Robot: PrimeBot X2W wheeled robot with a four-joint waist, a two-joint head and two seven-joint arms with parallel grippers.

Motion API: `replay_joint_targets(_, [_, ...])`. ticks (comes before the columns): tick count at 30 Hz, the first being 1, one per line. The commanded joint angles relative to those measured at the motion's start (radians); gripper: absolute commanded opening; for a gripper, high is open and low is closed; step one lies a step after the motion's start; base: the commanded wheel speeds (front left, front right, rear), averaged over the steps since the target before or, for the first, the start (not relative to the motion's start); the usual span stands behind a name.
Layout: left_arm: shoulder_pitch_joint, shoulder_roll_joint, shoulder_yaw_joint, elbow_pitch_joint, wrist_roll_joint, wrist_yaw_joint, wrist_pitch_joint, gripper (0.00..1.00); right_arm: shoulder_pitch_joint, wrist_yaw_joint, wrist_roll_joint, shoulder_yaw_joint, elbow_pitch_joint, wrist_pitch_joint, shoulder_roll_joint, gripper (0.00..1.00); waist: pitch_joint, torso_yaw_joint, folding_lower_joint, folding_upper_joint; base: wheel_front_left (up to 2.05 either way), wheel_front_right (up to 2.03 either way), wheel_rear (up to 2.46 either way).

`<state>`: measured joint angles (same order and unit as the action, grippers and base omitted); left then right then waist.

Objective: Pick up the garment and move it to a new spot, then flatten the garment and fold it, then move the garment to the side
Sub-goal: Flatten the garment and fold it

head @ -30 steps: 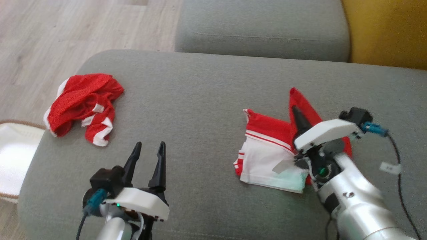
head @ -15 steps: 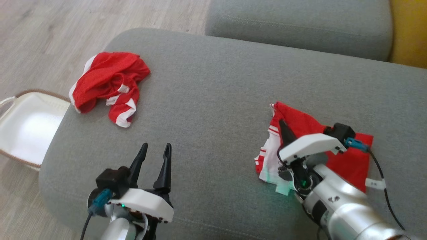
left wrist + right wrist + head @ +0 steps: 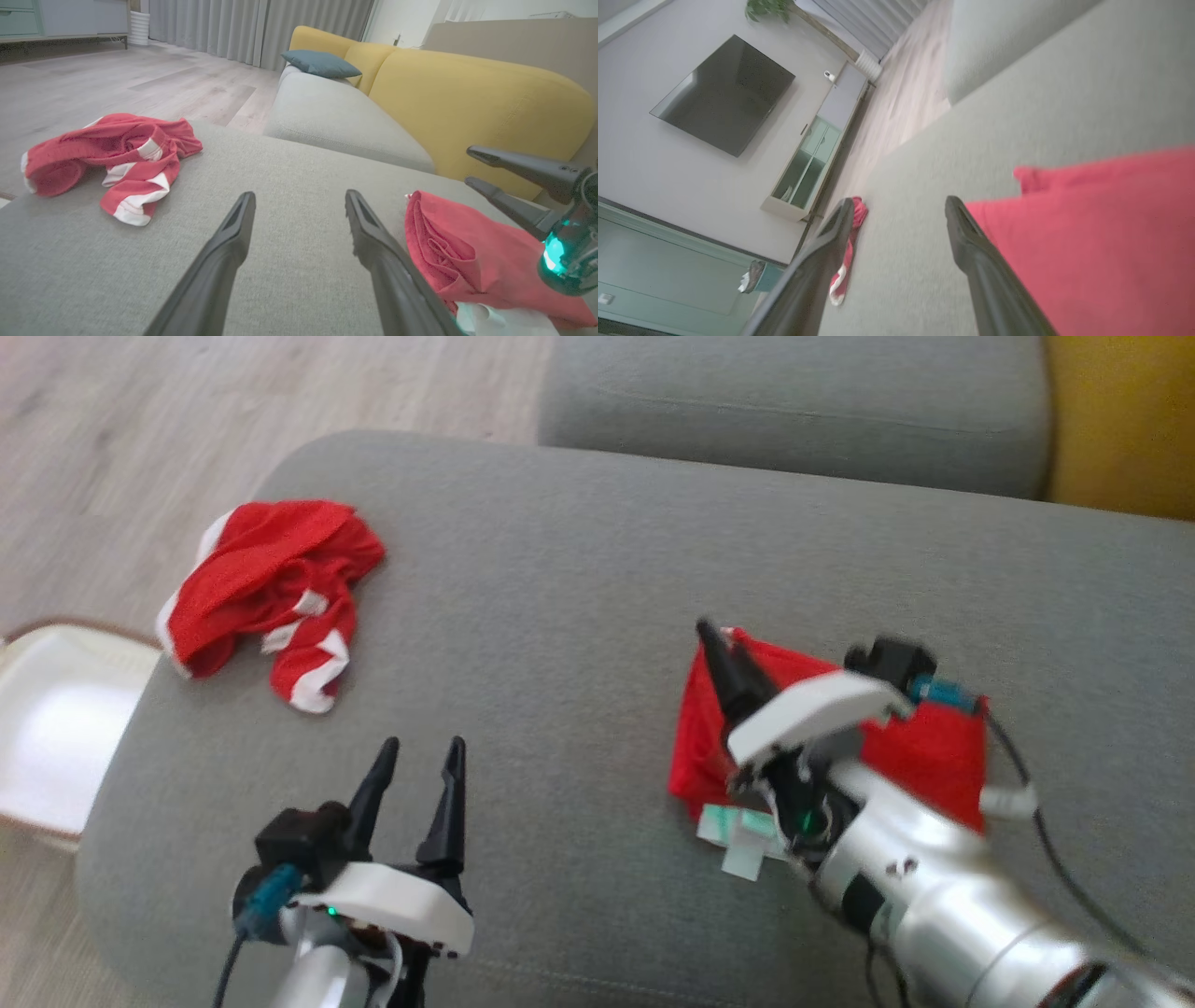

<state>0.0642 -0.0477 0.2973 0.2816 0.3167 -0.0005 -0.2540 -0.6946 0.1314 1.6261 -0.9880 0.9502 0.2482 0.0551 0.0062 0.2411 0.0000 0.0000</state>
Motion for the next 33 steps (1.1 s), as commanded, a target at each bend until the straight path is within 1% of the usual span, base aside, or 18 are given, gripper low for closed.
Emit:
replay_joint_targets(1, [0.035, -0.003, -0.045, -0.041, -0.01, -0.002, -0.008, 1.0, -0.067, -0.001, -0.053, 0.02, -0.01, 0.013, -0.005, 1.0, -0.016, -0.033, 0.0, 0.0, 0.0, 0.0, 0.0])
replay_joint_targets(3, [0.033, -0.003, -0.051, -0.055, -0.01, 0.0, -0.008, 1.0, -0.102, -0.001, -0.166, 0.047, 0.02, 0.013, -0.005, 1.0, -0.022, -0.059, 0.0, 0.0, 0.0, 0.0, 0.0])
replay_joint_targets(6, [0.033, -0.003, -0.06, -0.089, -0.005, 0.007, -0.008, 1.0, -0.14, -0.001, -0.395, 0.113, 0.075, 0.013, -0.001, 1.0, -0.028, -0.098, 0.0, 0.0, 0.0, 0.0, 0.0])
replay_joint_targets(7, [0.034, -0.003, -0.063, -0.102, -0.002, 0.01, -0.008, 1.0, -0.141, -0.001, -0.47, 0.138, 0.082, 0.013, 0.011, 1.0, -0.029, -0.11, 0.0, 0.0, 0.0, 0.0, 0.0])
replay_joint_targets(9, [0.038, -0.003, -0.068, -0.13, 0.007, 0.015, -0.008, 1.0, -0.134, -0.001, -0.633, 0.192, 0.072, 0.013, 0.058, 1.0, -0.03, -0.132, 0.0, 0.0, 0.0, 0.0, 0.0])
replay_joint_targets(10, [0.04, -0.003, -0.072, -0.146, 0.01, 0.02, -0.008, 1.0, -0.122, -0.001, -0.712, 0.227, 0.054, 0.013, 0.084, 1.0, -0.03, -0.142, 0.0, 0.0, 0.0, 0.0, 0.0])
replay_joint_targets(14, [0.04, -0.003, -0.086, -0.192, 0.023, 0.042, -0.008, 1.0, -0.002, -0.001, -0.953, 0.422, -0.059, 0.013, 0.164, 1.0, -0.032, -0.173, 0.0, 0.0, 0.0, 0.0, 0.0])
replay_joint_targets(16, [0.039, -0.003, -0.09, -0.204, 0.022, 0.049, -0.008, 1.0, 0.075, -0.001, -1.082, 0.517, -0.136, 0.013, 0.188, 1.0, -0.031, -0.187, 0.0, 0.0, 0.0, 0.0, 0.0])
replay_joint_targets(17, [0.036, -0.003, -0.094, -0.212, 0.02, 0.054, -0.008, 1.0, 0.16, -0.001, -1.187, 0.623, -0.218, 0.013, 0.185, 1.0, -0.03, -0.199, 0.0, 0.0, 0.0, 0.0, 0.0])
replay_joint_targets(20, [0.026, -0.003, -0.097, -0.215, 0.013, 0.055, -0.008, 1.0, 0.29, -0.001, -1.315, 0.774, -0.35, 0.013, 0.145, 1.0, -0.029, -0.212, 0.0, 0.0, 0.0, 0.0, 0.0])
replay_joint_targets(22, [0.017, -0.003, -0.101, -0.212, 0.005, 0.053, -0.008, 1.0, 0.37, -0.001, -1.386, 0.848, -0.436, 0.013, 0.102, 1.0, -0.028, -0.219, 0.0, 0.0, 0.0, 0.0, 0.0])
replay_joint_targets(24, [0.007, -0.003, -0.107, -0.208, -0.004, 0.052, -0.008, 1.0, 0.439, -0.001, -1.434, 0.899, -0.508, 0.013, 0.06, 1.0, -0.028, -0.224, 0.0, 0.0, 0.0, 0.0, 0.0])
replay_joint_targets(25, [0.007, -0.003, -0.107, -0.208, -0.004, 0.052, -0.008, 1.0, 0.439, -0.001, -1.434, 0.899, -0.508, 0.013, 0.06, 1.0, -0.028, -0.224, 0.0, 0.0, 0.0, 0.0, 0.0])
replay_joint_targets(29, [-0.016, -0.003, -0.114, -0.192, -0.028, 0.044, -0.008, 1.0, 0.542, -0.001, -1.487, 0.949, -0.614, 0.013, 0.014, 1.0, -0.029, -0.229, 0.0, 0.0, 0.0, 0.0, 0.0])
replay_joint_targets(33, [-0.039, -0.003, -0.111, -0.183, -0.057, 0.037, -0.008, 1.0, 0.606, -0.001, -1.509, 0.963, -0.666, 0.014, -0.001, 1.0, -0.031, -0.229, 0.0, 0.0, 0.0, 0.0, 0.0])
